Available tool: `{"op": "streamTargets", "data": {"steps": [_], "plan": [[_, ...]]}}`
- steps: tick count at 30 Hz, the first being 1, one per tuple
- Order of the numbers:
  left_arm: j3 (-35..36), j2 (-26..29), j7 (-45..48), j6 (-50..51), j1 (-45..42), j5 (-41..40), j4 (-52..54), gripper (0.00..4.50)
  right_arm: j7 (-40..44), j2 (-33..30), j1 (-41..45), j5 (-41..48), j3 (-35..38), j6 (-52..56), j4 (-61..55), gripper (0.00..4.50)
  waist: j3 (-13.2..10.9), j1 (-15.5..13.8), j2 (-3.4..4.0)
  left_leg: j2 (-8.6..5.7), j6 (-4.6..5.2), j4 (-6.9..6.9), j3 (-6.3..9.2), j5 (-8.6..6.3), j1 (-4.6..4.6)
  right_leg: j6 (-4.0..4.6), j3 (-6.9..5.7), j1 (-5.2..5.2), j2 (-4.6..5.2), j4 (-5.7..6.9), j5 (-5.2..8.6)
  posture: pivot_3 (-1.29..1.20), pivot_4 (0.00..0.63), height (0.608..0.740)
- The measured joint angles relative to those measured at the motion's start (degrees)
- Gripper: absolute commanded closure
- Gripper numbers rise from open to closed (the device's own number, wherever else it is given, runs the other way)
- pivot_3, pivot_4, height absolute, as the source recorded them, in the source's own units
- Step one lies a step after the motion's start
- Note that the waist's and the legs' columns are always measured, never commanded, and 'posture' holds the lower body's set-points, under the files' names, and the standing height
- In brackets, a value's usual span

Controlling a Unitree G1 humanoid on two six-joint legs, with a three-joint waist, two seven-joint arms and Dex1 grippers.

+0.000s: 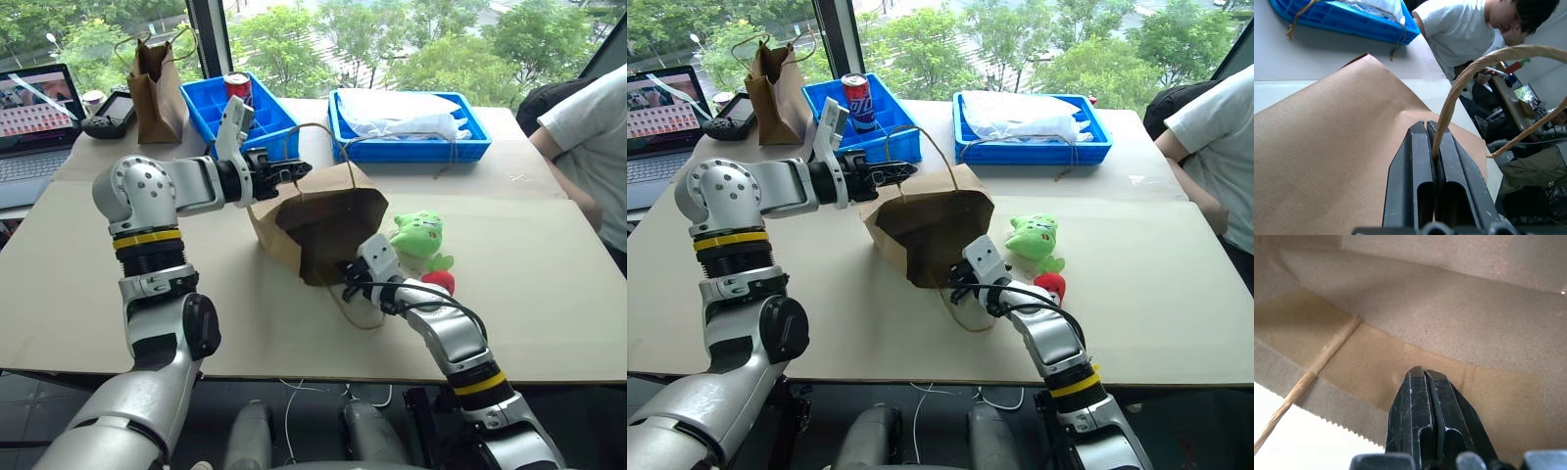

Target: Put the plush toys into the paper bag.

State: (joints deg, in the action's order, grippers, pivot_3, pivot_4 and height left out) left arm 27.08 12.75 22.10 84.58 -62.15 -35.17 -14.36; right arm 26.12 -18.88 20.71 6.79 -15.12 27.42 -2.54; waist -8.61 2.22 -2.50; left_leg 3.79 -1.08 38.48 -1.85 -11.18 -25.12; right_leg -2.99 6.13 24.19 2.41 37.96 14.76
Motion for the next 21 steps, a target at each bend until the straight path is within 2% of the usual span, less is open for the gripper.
{"op": "streamTargets", "data": {"steps": [5, 9, 11, 13, 17, 19, 20, 21], "plan": [[2.2, -3.4, -3.2, 1.1, 0.0, -1.1, 0.5, 4.5, 1.8, -1.8, -2.4, 1.6, 1.5, 3.7, -6.8, 4.46, 0.0, 0.1, 0.0, -0.03, -0.01, -0.03, 0.01, 0.01, -0.05, 0.0, 0.01, 0.07, 0.01, 0.0, 0.0, 0.0, 0.15, 0.715], [3.7, -5.1, -5.2, 2.9, 0.4, -2.1, 2.4, 4.5, 2.6, -4.8, -2.9, 6.0, 8.4, 9.4, -16.8, 4.46, 0.0, 0.1, 0.01, -0.04, -0.03, -0.08, 0.04, 0.02, -0.05, 0.0, 0.01, 0.08, 0.01, 0.0, 0.0, 0.0, 0.15, 0.715], [4.9, -6.7, -6.4, 3.3, 1.1, -2.4, 3.8, 4.5, 2.4, -4.7, -1.9, 12.1, 14.7, 15.7, -22.0, 3.91, 0.0, 0.1, 0.01, -0.05, -0.03, -0.1, 0.07, 0.02, -0.05, 0.0, 0.0, 0.07, 0.01, -0.02, 0.0, 0.0, 0.15, 0.715], [5.9, -9.1, -7.8, 4.1, 1.8, -2.7, 4.7, 4.5, 2.4, -7.3, -0.4, 16.1, 19.3, 21.6, -26.4, 3.46, 0.0, 0.0, 0.02, -0.08, -0.03, -0.1, 0.09, 0.02, -0.08, 0.0, -0.02, 0.07, 0.03, -0.06, 0.0, 0.0, 0.15, 0.715], [8.1, -11.6, -10.4, 5.7, 2.7, -3.2, 6.6, 4.5, 4.0, -22.7, -2.0, 19.9, 28.1, 36.4, -32.8, 1.99, -0.1, -0.9, 0.0, -0.13, -0.03, -0.2, 0.11, 0.02, -0.14, 0.0, -0.03, 0.03, 0.08, -0.34, 0.0, 0.0, 0.15, 0.715], [9.0, -11.6, -11.0, 5.9, 2.7, -3.2, 7.4, 4.5, 4.3, -26.1, -4.1, 20.4, 30.5, 40.9, -33.2, 1.49, -0.1, -1.1, -0.01, -0.15, -0.03, -0.29, 0.12, 0.02, -0.13, 0.01, -0.03, 0.04, 0.08, -0.4, 0.0, 0.0, 0.15, 0.715], [9.1, -12.1, -11.4, 6.0, 2.6, -3.2, 7.5, 4.5, 4.4, -27.2, -5.7, 20.9, 31.8, 43.0, -33.7, 1.04, -0.1, -1.2, 0.0, -0.17, -0.03, -0.33, 0.12, 0.02, -0.13, 0.01, -0.02, 0.04, 0.1, -0.41, 0.01, 0.0, 0.15, 0.715], [9.3, -12.3, -11.5, 6.3, 2.6, -3.2, 7.6, 4.5, 4.3, -27.6, -7.0, 21.4, 32.7, 45.2, -33.9, 0.79, -0.1, -1.2, -0.01, -0.16, -0.03, -0.36, 0.13, 0.02, -0.12, 0.01, -0.02, 0.04, 0.09, -0.41, 0.01, 0.0, 0.15, 0.715]]}}
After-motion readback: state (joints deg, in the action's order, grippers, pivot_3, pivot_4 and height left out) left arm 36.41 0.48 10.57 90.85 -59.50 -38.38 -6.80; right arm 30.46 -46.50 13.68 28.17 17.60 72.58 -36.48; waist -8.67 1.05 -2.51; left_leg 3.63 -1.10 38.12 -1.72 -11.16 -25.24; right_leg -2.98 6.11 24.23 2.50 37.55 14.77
